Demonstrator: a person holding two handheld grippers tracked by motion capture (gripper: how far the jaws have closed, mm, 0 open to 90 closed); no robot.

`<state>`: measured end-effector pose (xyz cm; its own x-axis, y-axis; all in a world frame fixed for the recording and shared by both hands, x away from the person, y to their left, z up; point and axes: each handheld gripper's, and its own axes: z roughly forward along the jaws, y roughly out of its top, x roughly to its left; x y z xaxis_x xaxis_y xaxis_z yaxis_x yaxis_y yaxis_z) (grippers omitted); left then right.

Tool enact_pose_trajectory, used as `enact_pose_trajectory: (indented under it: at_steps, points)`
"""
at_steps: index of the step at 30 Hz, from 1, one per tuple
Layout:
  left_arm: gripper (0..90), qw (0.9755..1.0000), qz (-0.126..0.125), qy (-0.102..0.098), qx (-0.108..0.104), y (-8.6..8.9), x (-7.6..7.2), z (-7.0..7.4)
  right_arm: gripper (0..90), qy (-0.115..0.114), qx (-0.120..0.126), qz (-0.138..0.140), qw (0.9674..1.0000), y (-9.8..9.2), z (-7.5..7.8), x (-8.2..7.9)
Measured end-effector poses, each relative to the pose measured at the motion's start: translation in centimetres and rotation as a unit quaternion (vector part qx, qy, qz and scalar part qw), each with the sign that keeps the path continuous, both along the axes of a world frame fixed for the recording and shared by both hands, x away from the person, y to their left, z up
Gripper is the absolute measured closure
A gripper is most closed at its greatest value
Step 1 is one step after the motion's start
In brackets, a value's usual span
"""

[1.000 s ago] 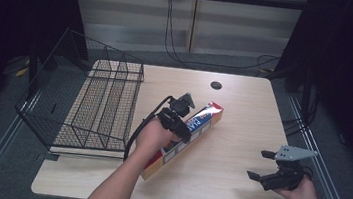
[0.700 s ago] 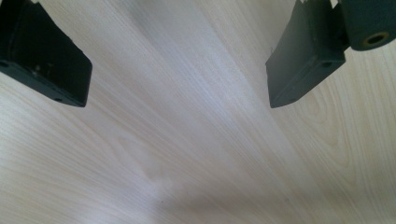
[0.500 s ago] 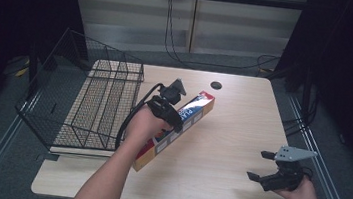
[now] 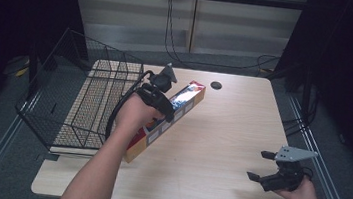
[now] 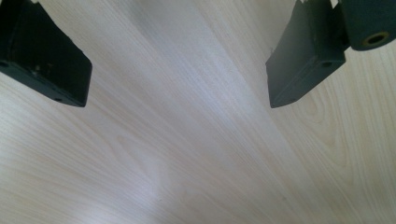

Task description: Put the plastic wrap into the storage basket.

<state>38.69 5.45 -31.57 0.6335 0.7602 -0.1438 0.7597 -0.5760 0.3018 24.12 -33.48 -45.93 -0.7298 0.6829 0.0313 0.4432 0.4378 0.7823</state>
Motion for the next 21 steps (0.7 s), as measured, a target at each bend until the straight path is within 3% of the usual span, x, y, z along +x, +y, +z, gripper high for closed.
enact_pose_trajectory:
  at_steps: [21]
  points:
    - [43.5, 0.9995, 0.032, 0.000, 0.002, 2.4, 0.9, 2.9, 6.9, -0.003, 0.002, -0.001, 1.0000, -0.1, 0.0, 0.0]
